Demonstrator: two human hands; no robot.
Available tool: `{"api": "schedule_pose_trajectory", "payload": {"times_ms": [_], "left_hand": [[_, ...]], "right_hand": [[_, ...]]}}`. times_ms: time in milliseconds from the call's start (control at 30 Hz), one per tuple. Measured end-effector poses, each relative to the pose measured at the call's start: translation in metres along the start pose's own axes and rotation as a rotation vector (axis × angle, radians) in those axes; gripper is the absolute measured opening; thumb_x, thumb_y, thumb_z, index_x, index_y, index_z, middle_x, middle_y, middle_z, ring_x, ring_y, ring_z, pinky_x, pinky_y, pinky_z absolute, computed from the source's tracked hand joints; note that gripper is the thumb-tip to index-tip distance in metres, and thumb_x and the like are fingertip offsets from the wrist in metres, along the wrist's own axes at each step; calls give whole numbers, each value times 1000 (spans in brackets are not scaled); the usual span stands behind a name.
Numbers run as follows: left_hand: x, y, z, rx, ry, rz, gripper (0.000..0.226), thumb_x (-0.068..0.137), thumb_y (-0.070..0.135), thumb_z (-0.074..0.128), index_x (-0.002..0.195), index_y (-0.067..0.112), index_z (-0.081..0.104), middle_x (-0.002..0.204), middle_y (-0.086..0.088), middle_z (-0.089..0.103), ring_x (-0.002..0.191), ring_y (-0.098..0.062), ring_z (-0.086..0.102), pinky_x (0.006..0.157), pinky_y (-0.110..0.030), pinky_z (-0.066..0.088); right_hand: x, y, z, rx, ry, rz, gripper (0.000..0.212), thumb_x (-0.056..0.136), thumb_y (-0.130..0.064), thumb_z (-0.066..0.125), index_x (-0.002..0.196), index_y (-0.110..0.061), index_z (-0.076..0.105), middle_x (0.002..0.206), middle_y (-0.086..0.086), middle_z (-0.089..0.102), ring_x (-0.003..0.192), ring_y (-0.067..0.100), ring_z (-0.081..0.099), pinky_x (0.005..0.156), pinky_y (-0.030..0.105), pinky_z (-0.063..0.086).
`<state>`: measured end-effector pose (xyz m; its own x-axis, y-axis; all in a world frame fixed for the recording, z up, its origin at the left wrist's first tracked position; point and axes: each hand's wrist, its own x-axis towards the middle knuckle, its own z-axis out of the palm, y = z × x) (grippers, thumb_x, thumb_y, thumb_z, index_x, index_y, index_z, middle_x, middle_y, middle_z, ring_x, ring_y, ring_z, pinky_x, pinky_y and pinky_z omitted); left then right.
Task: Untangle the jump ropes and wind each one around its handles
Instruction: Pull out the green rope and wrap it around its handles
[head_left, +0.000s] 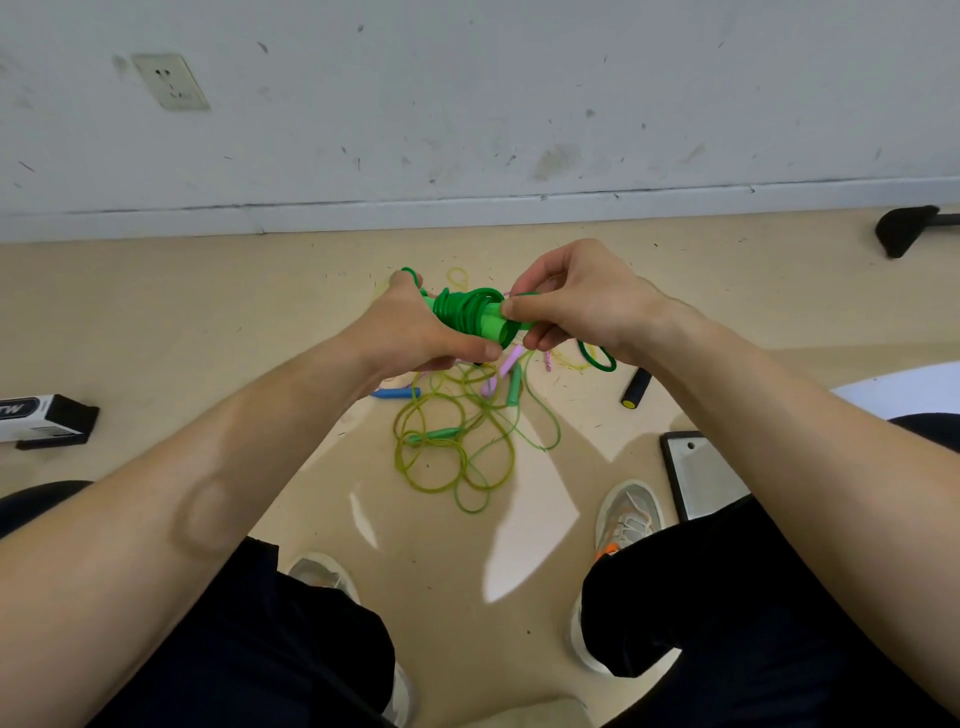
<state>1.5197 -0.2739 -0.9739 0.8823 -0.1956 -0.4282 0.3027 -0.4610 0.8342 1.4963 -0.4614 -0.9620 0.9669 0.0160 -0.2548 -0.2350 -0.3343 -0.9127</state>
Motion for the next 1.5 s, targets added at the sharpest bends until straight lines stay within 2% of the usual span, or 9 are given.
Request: {"api": "schedule_pose_trajectory", "payload": {"times_ms": [267, 400, 467, 600, 900, 1067, 1167, 1333, 1500], "left_hand": [[9, -3, -9, 61, 41, 61, 99, 54, 27, 98, 135, 17, 42, 122, -1, 56, 98, -14, 67, 66, -28, 61], [13, -6, -1, -69, 174, 158, 117, 43, 35, 99, 139, 17, 35, 122, 6, 48, 111, -13, 61, 89, -35, 58], [14, -7, 2, -103, 223, 206, 110, 39, 41, 95, 129, 22, 35, 129, 5, 45, 118, -13, 57, 99, -40, 53], [13, -8, 4, -105, 271, 258, 93, 43, 42, 92, 116, 27, 35, 133, 3, 40, 121, -16, 52, 100, -40, 51], [16, -5, -7, -4, 201, 206, 101, 34, 45, 92, 117, 18, 41, 129, -1, 44, 116, -18, 58, 96, -43, 54], [15, -3, -11, 32, 123, 205, 72, 56, 18, 98, 87, 32, 34, 104, 0, 53, 93, -16, 67, 74, -32, 62], [14, 3, -15, 185, 131, 197, 73, 51, 29, 98, 90, 28, 36, 103, -6, 57, 92, -26, 70, 77, -50, 60], [12, -1, -14, 439, 167, 192, 88, 37, 51, 90, 101, 14, 42, 108, -8, 54, 92, -22, 59, 63, -36, 46], [11, 0, -14, 538, 188, 147, 89, 31, 60, 85, 96, 14, 46, 99, -7, 57, 87, -24, 62, 74, -47, 57]], "right_hand": [[3, 2, 1, 103, -7, 44, 8, 86, -6, 75, 89, -2, 69, 73, 13, 67, 50, 15, 65, 49, 22, 52], [7, 2, 1, 326, 34, 118, 7, 88, -7, 72, 90, -3, 67, 74, 9, 64, 45, 12, 56, 43, 20, 46], [7, 3, 5, 438, 45, 146, 8, 90, -8, 71, 91, -1, 67, 71, 10, 64, 44, 11, 55, 43, 20, 46], [7, 7, 14, 581, 50, 158, 8, 92, -8, 68, 90, -1, 65, 60, 8, 64, 47, 13, 59, 46, 20, 52], [5, 3, 8, 584, -68, 136, 11, 94, 0, 63, 100, -5, 70, 82, 14, 69, 58, 16, 67, 58, 21, 58], [6, 3, 1, 475, -68, 85, 17, 89, 3, 68, 105, -2, 70, 80, 15, 71, 62, 15, 70, 61, 21, 59], [5, 5, 5, 324, -10, 23, 16, 88, -2, 72, 103, 1, 69, 77, 16, 71, 60, 20, 71, 61, 25, 60], [3, 10, 15, 57, 72, -50, 18, 86, -8, 76, 100, 1, 68, 66, 14, 67, 50, 17, 65, 50, 27, 54], [7, 16, 20, -46, 148, -30, 15, 83, -17, 80, 92, -8, 71, 74, 11, 67, 39, 7, 50, 39, 17, 37]]}}
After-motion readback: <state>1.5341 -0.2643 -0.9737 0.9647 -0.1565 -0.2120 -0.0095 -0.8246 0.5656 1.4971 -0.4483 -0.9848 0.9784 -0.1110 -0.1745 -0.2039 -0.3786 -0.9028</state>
